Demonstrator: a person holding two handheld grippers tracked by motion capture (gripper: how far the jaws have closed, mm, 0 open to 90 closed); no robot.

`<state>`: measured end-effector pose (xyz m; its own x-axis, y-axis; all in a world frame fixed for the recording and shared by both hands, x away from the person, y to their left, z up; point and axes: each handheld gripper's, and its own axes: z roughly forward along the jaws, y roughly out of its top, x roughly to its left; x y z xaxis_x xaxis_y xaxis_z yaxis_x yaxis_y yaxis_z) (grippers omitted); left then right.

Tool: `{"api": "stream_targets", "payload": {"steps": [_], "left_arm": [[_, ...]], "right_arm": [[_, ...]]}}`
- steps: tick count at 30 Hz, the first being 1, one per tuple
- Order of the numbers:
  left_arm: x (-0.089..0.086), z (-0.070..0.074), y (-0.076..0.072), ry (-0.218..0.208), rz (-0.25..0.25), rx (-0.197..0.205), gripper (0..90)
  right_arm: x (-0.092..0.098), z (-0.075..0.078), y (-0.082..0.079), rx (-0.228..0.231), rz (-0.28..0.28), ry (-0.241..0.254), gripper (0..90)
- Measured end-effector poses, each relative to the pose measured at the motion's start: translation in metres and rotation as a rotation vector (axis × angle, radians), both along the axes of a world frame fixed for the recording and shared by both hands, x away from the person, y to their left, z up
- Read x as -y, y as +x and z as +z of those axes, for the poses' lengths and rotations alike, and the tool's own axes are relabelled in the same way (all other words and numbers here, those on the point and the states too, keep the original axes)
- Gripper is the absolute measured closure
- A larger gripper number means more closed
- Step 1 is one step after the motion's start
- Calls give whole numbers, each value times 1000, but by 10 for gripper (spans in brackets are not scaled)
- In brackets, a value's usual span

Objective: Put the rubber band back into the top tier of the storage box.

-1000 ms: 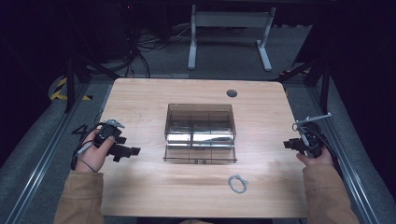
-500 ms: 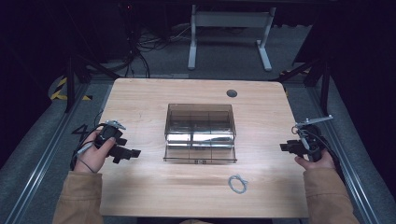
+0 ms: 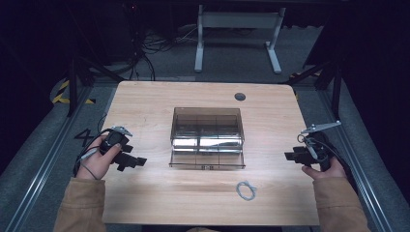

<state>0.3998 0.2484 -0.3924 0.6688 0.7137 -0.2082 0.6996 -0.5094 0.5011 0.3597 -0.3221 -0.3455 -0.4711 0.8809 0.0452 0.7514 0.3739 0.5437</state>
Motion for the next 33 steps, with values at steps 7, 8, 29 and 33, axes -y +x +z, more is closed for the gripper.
{"api": "stream_targets", "payload": {"steps": [7,8,29,33], "left_arm": [[-2,1,0,-9,8,3,184],[-2,1,0,-9,9,5,184],[-1,1,0,-5,2,0,183],[-1,1,0,-7,6,1,184]], "right_arm": [[-14,3,-7,-10,48,3,545],[-17,4,-8,-11,56,4,545],[-65,8,-26,-34,211,-45,501],[-70,7,-27,-50,227,-48,497]]}}
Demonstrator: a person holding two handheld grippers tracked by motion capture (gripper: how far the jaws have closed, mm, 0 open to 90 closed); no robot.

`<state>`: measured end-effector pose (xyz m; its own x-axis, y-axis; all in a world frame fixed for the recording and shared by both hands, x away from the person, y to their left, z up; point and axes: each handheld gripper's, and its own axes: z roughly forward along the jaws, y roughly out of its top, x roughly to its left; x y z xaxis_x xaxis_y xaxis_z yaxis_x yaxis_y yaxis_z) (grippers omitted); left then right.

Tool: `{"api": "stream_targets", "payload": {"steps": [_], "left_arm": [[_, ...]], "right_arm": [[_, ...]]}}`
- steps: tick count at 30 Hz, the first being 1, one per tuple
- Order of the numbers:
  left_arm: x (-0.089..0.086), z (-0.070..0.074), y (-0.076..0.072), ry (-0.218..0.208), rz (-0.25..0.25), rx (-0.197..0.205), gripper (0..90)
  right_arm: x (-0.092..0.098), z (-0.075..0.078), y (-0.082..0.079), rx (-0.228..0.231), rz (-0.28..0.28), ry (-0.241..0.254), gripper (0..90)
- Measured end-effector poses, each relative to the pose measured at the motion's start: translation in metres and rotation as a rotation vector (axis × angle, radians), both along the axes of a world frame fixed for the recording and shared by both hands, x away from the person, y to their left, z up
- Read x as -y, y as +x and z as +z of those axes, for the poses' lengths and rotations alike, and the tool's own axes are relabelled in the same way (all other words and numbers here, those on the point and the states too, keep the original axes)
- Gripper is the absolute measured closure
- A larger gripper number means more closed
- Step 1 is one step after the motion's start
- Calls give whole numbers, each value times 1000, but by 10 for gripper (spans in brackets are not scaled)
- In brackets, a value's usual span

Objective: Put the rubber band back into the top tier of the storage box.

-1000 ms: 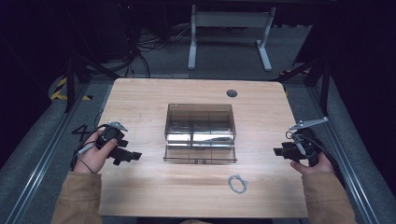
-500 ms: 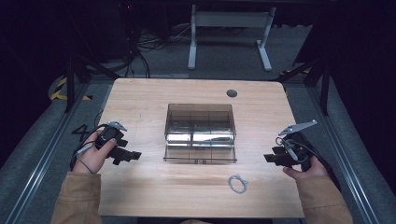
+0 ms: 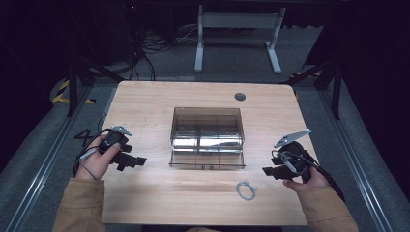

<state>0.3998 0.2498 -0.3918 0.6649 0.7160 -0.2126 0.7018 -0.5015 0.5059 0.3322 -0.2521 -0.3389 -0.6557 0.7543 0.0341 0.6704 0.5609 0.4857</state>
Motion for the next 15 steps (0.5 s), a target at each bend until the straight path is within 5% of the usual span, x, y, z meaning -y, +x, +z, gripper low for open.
{"api": "stream_targets", "payload": {"steps": [15], "left_arm": [[0,0,0,-1,1,0,184]], "right_arm": [[-8,-29,2,-47,-8,30,520]]}}
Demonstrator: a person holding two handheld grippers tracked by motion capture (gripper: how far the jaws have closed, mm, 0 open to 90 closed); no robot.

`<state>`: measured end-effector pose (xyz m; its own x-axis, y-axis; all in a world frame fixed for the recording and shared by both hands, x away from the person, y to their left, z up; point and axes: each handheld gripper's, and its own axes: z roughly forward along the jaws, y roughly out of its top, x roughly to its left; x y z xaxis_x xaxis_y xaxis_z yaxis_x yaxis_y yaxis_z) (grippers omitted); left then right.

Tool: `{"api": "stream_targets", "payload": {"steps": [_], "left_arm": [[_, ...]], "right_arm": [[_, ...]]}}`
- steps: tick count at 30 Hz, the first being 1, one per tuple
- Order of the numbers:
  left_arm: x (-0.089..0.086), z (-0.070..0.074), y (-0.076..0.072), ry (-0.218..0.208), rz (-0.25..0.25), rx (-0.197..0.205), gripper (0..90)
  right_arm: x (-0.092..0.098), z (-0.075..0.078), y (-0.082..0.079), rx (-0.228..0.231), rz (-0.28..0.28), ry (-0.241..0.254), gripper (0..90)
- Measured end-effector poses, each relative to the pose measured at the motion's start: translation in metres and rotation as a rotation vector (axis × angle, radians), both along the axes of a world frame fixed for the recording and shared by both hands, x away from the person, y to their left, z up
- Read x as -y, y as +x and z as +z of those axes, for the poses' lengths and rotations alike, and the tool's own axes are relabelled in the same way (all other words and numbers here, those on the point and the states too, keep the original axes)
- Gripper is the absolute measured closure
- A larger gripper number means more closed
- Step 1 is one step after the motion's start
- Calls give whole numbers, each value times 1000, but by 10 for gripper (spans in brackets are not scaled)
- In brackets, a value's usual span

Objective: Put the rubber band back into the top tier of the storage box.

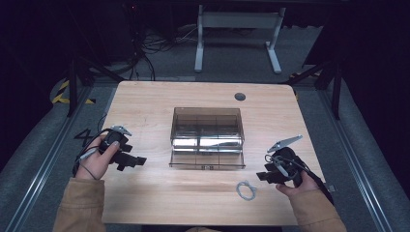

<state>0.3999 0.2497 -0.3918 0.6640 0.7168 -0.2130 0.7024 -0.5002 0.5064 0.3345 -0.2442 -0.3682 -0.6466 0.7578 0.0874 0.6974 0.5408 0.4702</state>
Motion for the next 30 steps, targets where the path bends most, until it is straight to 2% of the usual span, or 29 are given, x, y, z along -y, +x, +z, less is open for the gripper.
{"api": "stream_targets", "payload": {"steps": [30], "left_arm": [[-3,-3,1,5,12,-11,181]], "right_arm": [[-25,-49,0,-74,43,-49,515]]}}
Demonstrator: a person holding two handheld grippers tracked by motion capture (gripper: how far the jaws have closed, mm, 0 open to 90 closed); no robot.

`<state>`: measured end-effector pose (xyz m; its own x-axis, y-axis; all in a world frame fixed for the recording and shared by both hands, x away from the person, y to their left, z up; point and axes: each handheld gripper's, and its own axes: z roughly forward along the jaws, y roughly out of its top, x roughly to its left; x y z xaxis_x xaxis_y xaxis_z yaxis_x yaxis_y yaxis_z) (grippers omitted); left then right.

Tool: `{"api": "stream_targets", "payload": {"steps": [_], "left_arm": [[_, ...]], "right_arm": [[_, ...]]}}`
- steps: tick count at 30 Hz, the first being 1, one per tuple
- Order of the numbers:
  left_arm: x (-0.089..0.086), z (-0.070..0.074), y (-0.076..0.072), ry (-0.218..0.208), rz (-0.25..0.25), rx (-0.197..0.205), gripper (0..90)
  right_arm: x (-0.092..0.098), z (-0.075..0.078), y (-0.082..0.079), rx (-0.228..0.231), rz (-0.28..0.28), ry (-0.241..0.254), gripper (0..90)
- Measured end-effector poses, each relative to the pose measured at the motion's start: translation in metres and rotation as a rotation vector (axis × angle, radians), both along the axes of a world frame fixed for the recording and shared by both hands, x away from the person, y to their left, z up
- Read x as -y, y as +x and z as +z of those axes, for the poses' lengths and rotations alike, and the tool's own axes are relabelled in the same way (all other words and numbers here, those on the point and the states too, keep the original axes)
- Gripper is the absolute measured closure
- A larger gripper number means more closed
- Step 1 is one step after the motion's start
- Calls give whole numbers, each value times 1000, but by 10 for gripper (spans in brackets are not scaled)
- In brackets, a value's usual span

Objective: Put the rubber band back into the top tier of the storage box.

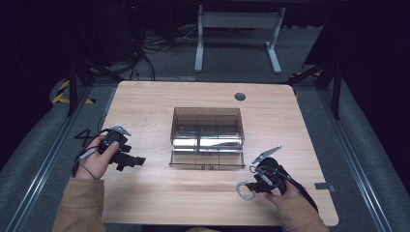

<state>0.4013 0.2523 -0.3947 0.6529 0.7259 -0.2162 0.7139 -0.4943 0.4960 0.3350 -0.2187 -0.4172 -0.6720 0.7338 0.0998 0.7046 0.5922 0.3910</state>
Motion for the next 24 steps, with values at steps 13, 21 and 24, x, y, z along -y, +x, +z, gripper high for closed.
{"api": "stream_targets", "payload": {"steps": [13,21,24], "left_arm": [[0,0,0,0,0,-1,182],[-1,-1,1,-2,8,-3,181],[-1,-1,1,-2,6,-2,181]], "right_arm": [[-5,-14,0,-21,13,-29,577],[-5,-16,-1,-2,23,-55,692],[-7,-16,-3,5,30,-67,741]]}}
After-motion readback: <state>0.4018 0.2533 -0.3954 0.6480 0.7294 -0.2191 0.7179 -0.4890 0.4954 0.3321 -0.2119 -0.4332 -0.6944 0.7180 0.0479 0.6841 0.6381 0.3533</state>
